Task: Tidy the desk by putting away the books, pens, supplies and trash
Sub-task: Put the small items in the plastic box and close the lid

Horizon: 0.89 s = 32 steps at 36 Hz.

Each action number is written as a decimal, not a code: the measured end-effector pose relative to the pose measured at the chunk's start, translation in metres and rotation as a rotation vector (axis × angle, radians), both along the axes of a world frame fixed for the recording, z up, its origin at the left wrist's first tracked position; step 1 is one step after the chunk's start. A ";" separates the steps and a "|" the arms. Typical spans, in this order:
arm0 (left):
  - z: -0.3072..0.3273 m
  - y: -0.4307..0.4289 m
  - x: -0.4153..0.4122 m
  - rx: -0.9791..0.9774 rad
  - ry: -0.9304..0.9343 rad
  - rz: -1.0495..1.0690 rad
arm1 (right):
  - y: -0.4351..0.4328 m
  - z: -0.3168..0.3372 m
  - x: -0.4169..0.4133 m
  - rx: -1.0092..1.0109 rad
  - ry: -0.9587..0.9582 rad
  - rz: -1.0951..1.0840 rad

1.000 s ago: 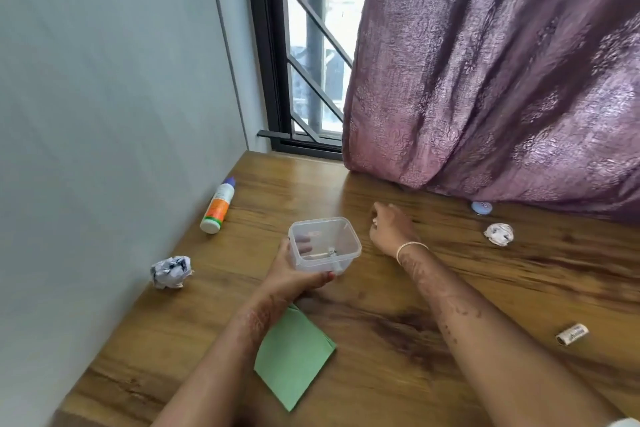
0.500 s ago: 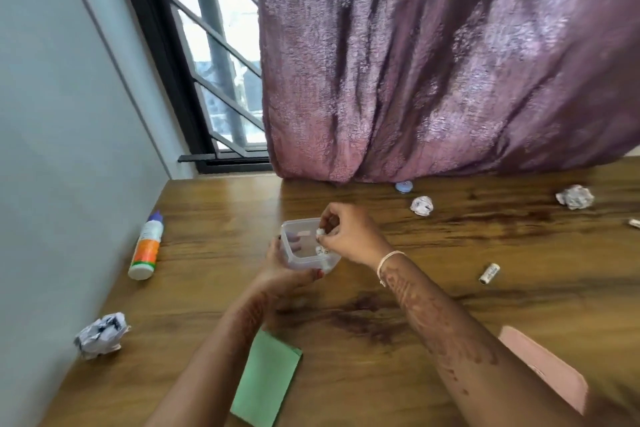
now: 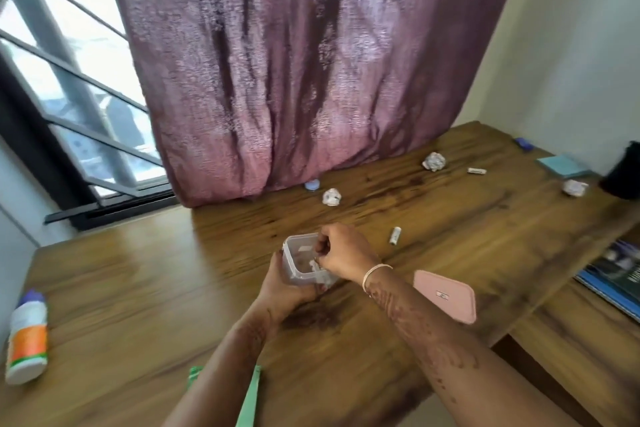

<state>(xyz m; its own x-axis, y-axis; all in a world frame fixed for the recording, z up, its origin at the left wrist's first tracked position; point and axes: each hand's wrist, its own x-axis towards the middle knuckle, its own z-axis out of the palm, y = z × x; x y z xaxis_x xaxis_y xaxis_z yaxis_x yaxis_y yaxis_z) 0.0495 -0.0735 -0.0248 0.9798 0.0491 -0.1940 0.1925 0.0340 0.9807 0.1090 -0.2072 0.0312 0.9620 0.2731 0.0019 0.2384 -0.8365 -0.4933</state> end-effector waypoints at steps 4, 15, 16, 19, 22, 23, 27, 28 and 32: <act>0.001 -0.020 -0.001 -0.038 0.025 -0.047 | -0.026 0.001 -0.006 0.170 -0.028 -0.153; -0.010 -0.044 0.008 -0.086 0.052 -0.024 | -0.102 -0.022 0.042 0.183 -0.019 -0.388; -0.010 -0.046 0.008 -0.079 0.043 -0.018 | -0.106 -0.028 0.049 0.103 -0.008 -0.371; -0.012 -0.049 0.012 -0.067 0.045 0.007 | -0.113 -0.045 0.066 -0.100 0.013 -0.311; -0.014 -0.053 0.015 -0.030 0.043 0.039 | -0.120 -0.054 0.073 -0.171 0.034 -0.255; -0.015 -0.054 0.015 -0.014 0.038 0.050 | -0.123 -0.056 0.073 -0.186 0.024 -0.238; -0.013 -0.058 0.016 0.010 0.018 0.073 | -0.132 -0.062 0.076 -0.181 -0.024 -0.209; -0.013 -0.059 0.017 0.017 0.019 0.077 | -0.133 -0.062 0.077 -0.164 -0.021 -0.212; -0.016 -0.062 0.018 0.038 0.030 0.109 | -0.135 -0.053 0.082 0.028 -0.006 -0.187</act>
<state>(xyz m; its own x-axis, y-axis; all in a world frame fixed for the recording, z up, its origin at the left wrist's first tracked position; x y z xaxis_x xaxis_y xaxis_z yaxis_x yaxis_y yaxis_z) 0.0678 -0.1356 -0.0409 0.9622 0.1624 -0.2189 0.2186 0.0196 0.9756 0.1911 -0.3419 -0.0222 0.9959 0.0897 0.0126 0.0833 -0.8526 -0.5159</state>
